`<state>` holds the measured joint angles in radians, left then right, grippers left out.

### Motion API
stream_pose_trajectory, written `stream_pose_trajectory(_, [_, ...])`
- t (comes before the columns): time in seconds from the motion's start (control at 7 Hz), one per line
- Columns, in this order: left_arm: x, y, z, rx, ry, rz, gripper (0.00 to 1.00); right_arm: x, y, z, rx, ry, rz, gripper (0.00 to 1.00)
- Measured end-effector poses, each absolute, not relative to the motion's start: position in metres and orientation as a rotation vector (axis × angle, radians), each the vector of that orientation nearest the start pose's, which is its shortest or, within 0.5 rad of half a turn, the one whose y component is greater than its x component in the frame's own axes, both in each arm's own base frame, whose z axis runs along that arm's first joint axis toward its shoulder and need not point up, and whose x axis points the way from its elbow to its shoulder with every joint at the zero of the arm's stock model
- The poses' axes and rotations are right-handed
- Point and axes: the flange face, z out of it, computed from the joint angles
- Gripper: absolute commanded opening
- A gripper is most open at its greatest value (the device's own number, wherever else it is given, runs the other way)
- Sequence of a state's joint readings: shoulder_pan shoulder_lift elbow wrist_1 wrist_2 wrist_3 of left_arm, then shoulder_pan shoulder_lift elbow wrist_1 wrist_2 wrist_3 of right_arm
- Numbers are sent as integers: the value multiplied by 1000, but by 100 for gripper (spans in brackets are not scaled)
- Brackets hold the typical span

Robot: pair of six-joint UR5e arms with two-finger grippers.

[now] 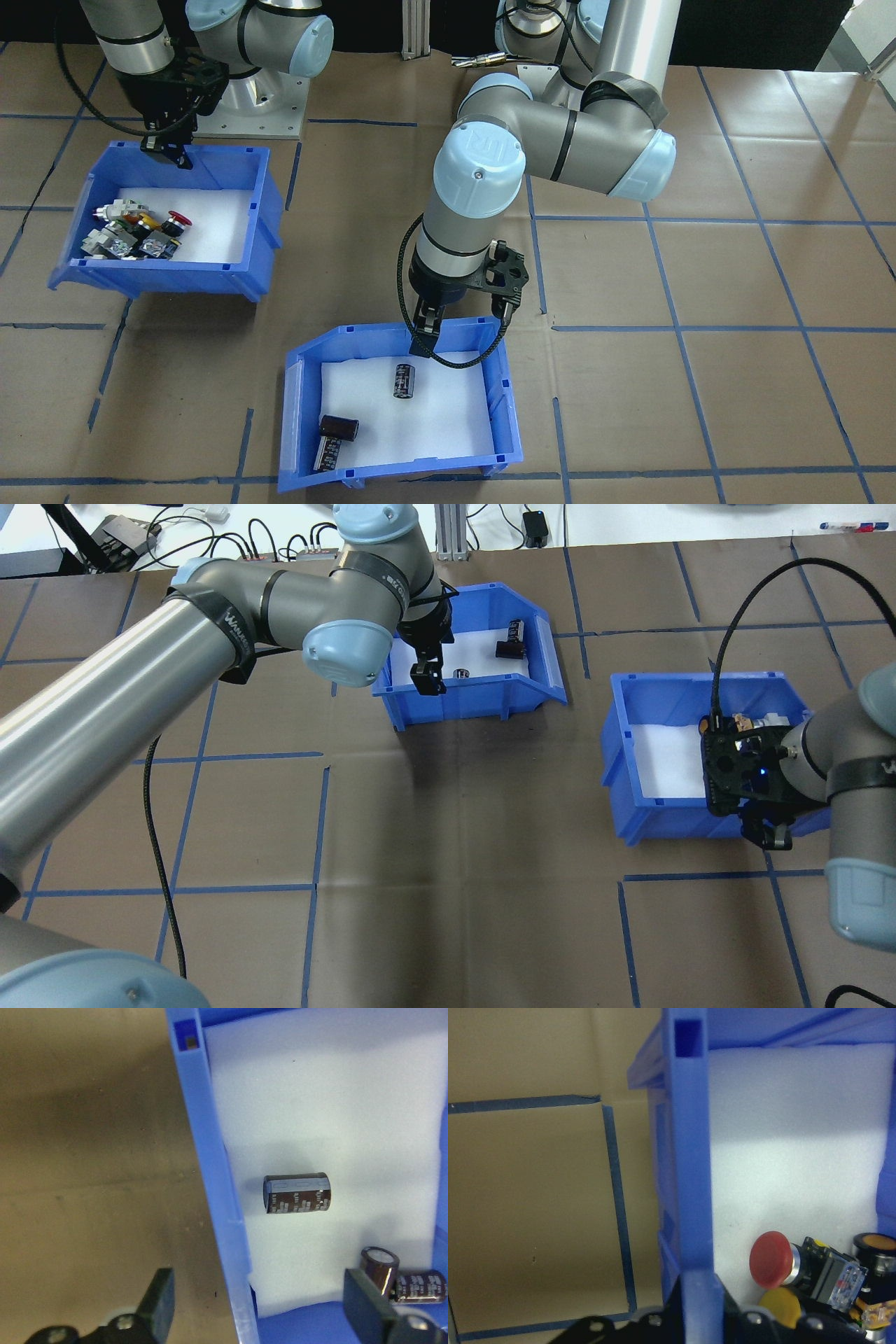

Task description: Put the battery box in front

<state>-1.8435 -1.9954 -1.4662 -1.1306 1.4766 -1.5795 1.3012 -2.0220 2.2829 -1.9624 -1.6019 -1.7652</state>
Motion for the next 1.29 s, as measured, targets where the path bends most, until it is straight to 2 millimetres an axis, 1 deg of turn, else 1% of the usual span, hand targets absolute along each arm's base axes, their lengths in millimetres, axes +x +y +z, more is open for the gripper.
stream_pose_trajectory(0.14, [-285,-595,358,-1771,2729,-21,99,53,-310,352,-2237,2390,-78,0])
stream_pose_trajectory(0.29, [-251,-592,378,-1521,2846,-25,99,64,-299,348,-2246,2381,-86,0])
stream_pose_trajectory(0.43, [-218,-583,399,-1259,2946,-3,100,80,-292,345,-2233,2385,-94,0])
stream_pose_trajectory(0.57, [-193,-569,418,-1000,3006,26,100,95,-287,342,-2215,2389,-98,0])
stream_pose_trajectory(0.86, [-153,-538,446,-440,2997,93,100,120,-281,338,-2183,2403,-103,0])
stream_pose_trajectory(1.0, [-134,-528,455,-225,2998,119,100,132,-280,335,-2166,2407,-99,0])
stream_pose_trajectory(1.14, [-122,-518,457,-88,3009,131,100,145,-278,332,-2154,2409,-98,0])
stream_pose_trajectory(1.29, [-117,-507,457,-13,3032,119,100,160,-274,330,-2143,2417,-108,0])
